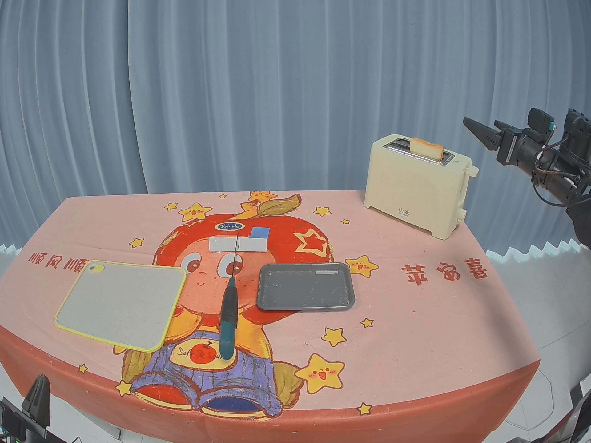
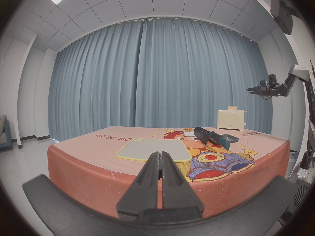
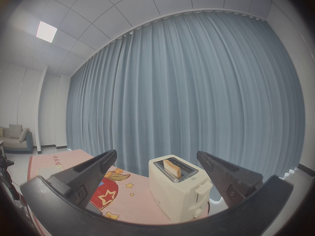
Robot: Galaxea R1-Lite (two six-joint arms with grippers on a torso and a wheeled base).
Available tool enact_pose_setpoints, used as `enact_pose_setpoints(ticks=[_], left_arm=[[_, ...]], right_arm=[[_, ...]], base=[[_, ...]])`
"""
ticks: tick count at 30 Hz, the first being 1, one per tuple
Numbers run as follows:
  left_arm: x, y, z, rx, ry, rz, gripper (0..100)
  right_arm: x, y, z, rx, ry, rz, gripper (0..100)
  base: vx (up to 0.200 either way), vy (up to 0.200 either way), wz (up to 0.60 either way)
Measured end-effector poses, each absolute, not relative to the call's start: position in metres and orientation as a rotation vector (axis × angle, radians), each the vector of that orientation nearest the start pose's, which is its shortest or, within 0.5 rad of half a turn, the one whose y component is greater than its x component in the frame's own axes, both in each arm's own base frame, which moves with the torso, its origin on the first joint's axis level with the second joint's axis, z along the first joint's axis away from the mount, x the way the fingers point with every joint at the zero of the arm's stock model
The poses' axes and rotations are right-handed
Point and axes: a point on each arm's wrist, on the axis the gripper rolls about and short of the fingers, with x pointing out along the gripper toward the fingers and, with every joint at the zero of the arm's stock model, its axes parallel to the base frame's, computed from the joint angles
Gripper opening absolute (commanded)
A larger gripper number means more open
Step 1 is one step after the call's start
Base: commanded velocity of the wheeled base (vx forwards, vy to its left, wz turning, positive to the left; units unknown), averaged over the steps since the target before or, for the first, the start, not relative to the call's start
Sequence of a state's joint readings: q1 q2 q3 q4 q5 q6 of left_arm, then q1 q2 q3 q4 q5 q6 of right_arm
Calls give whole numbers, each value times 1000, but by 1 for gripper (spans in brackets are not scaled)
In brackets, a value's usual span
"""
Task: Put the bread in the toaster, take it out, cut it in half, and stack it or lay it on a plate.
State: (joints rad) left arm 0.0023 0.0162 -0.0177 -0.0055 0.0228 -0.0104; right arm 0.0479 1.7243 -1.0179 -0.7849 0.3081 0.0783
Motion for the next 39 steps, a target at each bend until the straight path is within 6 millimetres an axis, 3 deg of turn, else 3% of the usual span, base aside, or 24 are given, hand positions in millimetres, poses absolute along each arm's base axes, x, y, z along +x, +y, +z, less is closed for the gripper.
enact_pose_setpoints(ticks=[7, 19, 29, 39], left_arm=[[-23, 0, 81, -10, -7, 25, 0], [-23, 0, 81, -10, -7, 25, 0], [-23, 0, 81, -10, -7, 25, 0], [-23, 0, 81, -10, -7, 25, 0]], right_arm=[[341, 20, 237, 70, -30, 354, 100], [369, 25, 199, 9, 53, 337, 100], [399, 27, 209, -4, -9, 290, 100], [417, 29, 195, -20, 24, 290, 100]], base=[[0, 0, 0], [0, 0, 0], [0, 0, 0], [0, 0, 0]])
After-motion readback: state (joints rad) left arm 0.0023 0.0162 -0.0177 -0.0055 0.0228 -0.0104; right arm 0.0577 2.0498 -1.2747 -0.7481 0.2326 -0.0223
